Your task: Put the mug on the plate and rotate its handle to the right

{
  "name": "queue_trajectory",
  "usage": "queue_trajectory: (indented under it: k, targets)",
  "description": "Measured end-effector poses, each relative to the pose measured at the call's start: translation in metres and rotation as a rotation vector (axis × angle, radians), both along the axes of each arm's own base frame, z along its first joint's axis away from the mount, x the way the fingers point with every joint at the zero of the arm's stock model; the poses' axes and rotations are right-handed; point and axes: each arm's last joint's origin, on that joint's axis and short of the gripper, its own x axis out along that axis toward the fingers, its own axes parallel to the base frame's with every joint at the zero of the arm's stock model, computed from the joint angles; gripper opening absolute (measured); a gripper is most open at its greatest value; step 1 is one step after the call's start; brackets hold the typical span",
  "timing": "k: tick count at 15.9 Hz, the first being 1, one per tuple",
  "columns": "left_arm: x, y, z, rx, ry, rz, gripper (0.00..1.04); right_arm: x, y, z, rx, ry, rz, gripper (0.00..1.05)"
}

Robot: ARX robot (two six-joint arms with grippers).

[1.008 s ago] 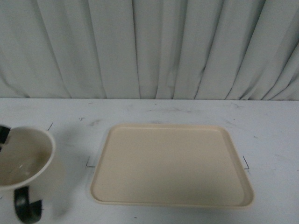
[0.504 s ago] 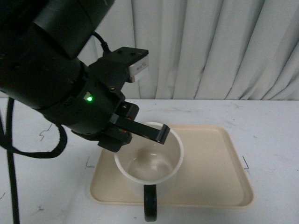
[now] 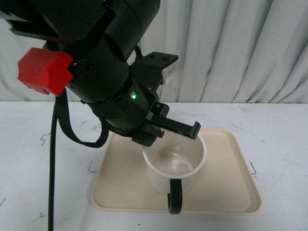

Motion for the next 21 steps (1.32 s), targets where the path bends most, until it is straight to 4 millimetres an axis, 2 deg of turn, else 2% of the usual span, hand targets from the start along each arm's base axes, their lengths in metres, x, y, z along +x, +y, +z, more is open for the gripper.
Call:
queue_trajectory:
  k: [2, 5, 10, 14, 16, 17, 19, 21]
  targets:
    - [0.002, -0.002, -0.003, 0.006, 0.006, -0.001, 0.03, 0.0, 0.0, 0.0, 0.0, 0.0, 0.0, 0.98]
    - [0.01, -0.013, -0.02, 0.037, 0.049, -0.011, 0.03, 0.0, 0.0, 0.0, 0.0, 0.0, 0.0, 0.98]
    - [0.02, -0.02, -0.023, 0.035, 0.063, -0.019, 0.03, 0.0, 0.0, 0.0, 0.0, 0.0, 0.0, 0.98]
    - [0.025, -0.016, -0.025, 0.037, 0.072, -0.004, 0.44, 0.0, 0.0, 0.0, 0.0, 0.0, 0.0, 0.98]
    - [0.023, -0.008, -0.015, -0.004, 0.051, -0.002, 0.66, 0.0, 0.0, 0.0, 0.0, 0.0, 0.0, 0.98]
    - [0.015, -0.001, -0.004, -0.048, 0.03, -0.01, 0.77, 0.0, 0.0, 0.0, 0.0, 0.0, 0.0, 0.98]
    - [-0.003, 0.028, 0.039, -0.204, -0.111, -0.014, 0.98, 0.0, 0.0, 0.0, 0.0, 0.0, 0.0, 0.98]
    - [-0.022, 0.064, 0.086, -0.323, -0.318, 0.013, 0.98, 0.0, 0.0, 0.0, 0.0, 0.0, 0.0, 0.98]
